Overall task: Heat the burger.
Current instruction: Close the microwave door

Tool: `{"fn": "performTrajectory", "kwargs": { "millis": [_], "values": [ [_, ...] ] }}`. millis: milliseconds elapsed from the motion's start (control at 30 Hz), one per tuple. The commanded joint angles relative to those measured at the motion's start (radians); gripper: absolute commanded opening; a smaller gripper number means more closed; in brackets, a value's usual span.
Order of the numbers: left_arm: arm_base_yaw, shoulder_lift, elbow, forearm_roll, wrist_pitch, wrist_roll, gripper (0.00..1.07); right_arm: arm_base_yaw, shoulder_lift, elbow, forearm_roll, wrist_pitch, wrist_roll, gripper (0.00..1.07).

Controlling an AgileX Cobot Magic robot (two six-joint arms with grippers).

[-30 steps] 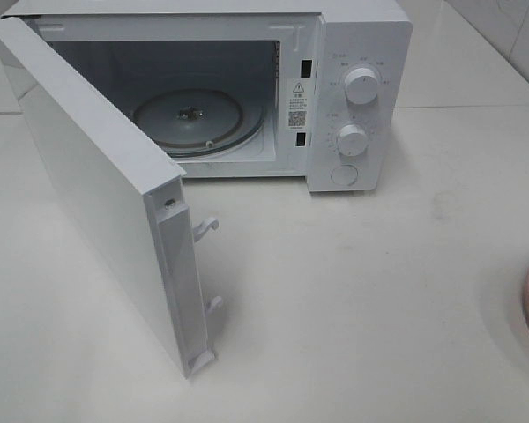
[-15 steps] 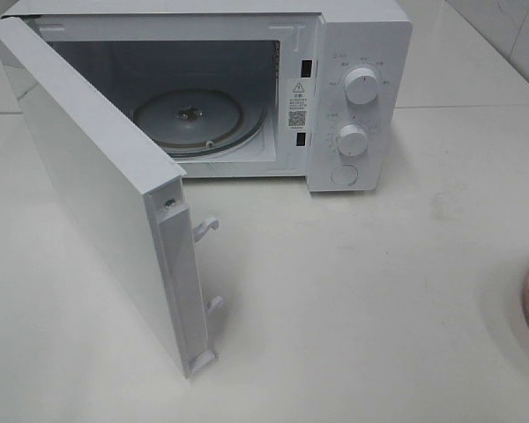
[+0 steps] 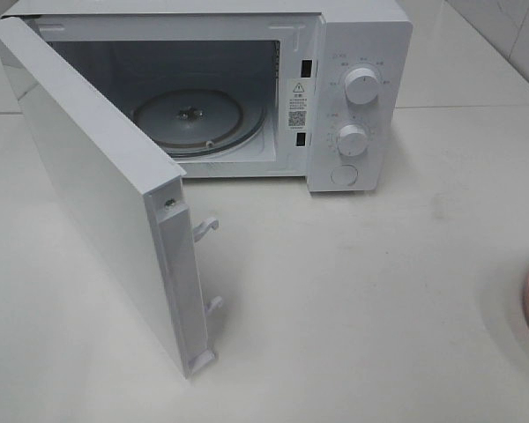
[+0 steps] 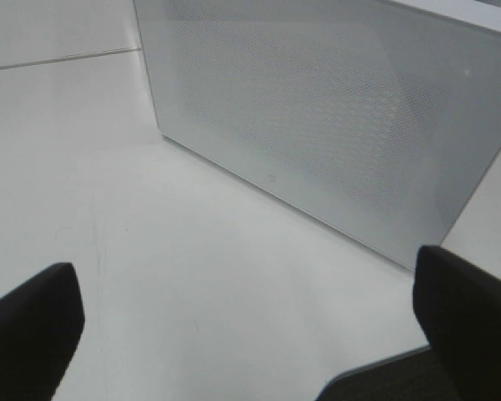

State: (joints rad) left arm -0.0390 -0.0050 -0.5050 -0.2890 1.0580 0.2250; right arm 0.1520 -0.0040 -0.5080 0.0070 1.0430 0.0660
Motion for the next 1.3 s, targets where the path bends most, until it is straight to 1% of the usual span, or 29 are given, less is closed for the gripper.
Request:
{"fn": "performTrajectory", "kwargs": {
  "millis": [33, 1300],
  "values": [
    [0.003, -0.019, 0.003, -0.001, -0.012, -0.005, 1.02, -0.006, -0.025, 0.001, 0.004, -0.005, -0.004, 0.75],
    [0.003, -0.019, 0.003, -0.001, -0.012, -0.005, 1.02, -0.006, -0.025, 0.001, 0.004, -0.005, -0.003, 0.75]
  ]
}}
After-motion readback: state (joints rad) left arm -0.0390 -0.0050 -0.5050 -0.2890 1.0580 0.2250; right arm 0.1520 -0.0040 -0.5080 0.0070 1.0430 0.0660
